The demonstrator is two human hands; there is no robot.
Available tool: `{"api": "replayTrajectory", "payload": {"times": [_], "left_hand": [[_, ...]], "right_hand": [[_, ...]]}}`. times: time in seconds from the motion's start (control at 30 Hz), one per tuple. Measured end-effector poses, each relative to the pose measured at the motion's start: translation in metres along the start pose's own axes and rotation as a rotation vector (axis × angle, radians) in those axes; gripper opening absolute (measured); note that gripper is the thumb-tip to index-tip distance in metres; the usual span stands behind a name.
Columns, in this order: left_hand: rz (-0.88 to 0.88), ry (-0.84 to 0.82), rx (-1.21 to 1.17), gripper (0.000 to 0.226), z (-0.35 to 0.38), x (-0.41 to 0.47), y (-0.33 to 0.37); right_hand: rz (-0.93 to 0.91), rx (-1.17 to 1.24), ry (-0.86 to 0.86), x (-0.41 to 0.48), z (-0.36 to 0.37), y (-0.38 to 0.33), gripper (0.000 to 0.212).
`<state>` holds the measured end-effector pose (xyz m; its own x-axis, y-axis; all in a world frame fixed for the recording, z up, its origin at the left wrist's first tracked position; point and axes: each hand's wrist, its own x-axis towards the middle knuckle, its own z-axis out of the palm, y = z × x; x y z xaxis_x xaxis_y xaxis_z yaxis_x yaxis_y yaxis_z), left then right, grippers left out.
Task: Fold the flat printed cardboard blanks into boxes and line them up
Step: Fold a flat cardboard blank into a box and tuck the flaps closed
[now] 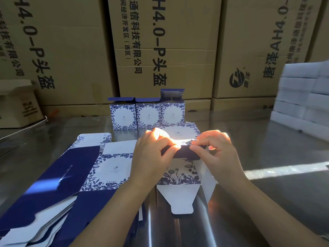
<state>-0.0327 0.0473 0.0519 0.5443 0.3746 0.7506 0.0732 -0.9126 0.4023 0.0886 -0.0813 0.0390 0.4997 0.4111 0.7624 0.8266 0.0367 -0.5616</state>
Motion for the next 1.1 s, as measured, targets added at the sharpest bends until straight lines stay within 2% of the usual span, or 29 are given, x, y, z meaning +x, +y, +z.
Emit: {"api": "replayTrajectory", "payload": {"times": [0.23, 0.4, 0.5, 0.57, 0.67, 0.73, 0.8, 0.87, 0.97, 1.1], "left_hand": [[-0.008, -0.018, -0.118, 0.006, -0.010, 0.002, -0.010], [-0.017, -0.054, -0.078, 0.020, -0.009, 0.003, -0.012], [-0.020, -0.020, -0.076, 0.024, -0.007, 0.003, -0.015], [-0.024, 0.011, -0.063, 0.026, -0.007, 0.002, -0.020], [-0.058, 0.032, -0.024, 0.032, -0.007, 0.003, -0.023], [-0.114, 0.030, 0.004, 0.014, -0.007, 0.005, -0.026], [-0.176, 0.043, -0.011, 0.010, -0.005, 0.005, -0.029], [-0.216, 0.059, -0.072, 0.014, -0.004, 0.005, -0.031], [-0.330, 0.036, -0.314, 0.033, -0.004, 0.008, -0.029], [-0.583, 0.006, -0.612, 0.028, -0.006, 0.014, -0.029]], "right_hand": [[0.036, 0.035, -0.002, 0.001, -0.004, 0.000, 0.024], [0.032, -0.007, -0.045, 0.001, -0.006, 0.004, 0.018], [0.068, 0.065, -0.035, -0.001, -0.003, 0.004, 0.014], [0.116, 0.121, -0.026, -0.001, -0.001, 0.005, 0.019], [0.295, 0.252, -0.009, 0.001, 0.000, 0.013, 0.032], [0.470, 0.266, -0.025, 0.007, 0.001, 0.020, 0.036], [0.679, 0.284, -0.104, 0.010, 0.005, 0.023, 0.030], [0.804, 0.211, -0.197, 0.008, 0.008, 0.024, 0.032], [0.831, 0.116, -0.290, 0.003, 0.012, 0.025, 0.035], [0.800, 0.440, -0.294, 0.002, 0.011, 0.017, 0.028]]}}
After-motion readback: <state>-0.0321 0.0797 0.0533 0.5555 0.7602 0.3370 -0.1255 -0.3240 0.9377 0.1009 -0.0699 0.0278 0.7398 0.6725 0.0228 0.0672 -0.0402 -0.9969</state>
